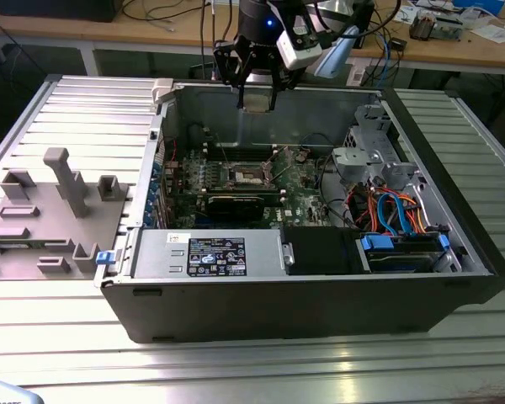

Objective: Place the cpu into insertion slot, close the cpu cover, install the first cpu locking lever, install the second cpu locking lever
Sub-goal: 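Place the cpu into insertion slot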

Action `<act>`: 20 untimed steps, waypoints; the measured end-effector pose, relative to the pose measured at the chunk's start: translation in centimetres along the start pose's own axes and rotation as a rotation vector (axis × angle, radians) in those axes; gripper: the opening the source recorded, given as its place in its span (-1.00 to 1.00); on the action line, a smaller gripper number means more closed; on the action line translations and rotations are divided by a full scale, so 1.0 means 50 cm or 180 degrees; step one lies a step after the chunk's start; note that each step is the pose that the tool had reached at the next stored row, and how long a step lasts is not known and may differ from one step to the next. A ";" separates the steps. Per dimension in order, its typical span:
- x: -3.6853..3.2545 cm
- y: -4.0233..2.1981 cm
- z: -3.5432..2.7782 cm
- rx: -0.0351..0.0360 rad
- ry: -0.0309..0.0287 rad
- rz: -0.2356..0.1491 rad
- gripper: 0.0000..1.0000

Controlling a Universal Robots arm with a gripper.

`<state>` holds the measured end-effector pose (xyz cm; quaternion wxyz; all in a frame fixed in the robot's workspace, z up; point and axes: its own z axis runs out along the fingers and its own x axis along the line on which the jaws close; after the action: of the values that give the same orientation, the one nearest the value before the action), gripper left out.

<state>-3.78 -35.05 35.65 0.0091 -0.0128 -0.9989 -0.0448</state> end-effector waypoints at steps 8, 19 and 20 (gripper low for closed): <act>0.000 0.000 0.004 0.0000 0.0000 0.0000 0.09; 0.000 -0.001 0.007 0.0000 0.0000 0.0000 0.09; 0.000 -0.001 0.009 0.0000 0.0000 0.0000 0.09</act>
<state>-3.78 -35.05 35.22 0.0091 -0.0128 -0.9989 -0.0448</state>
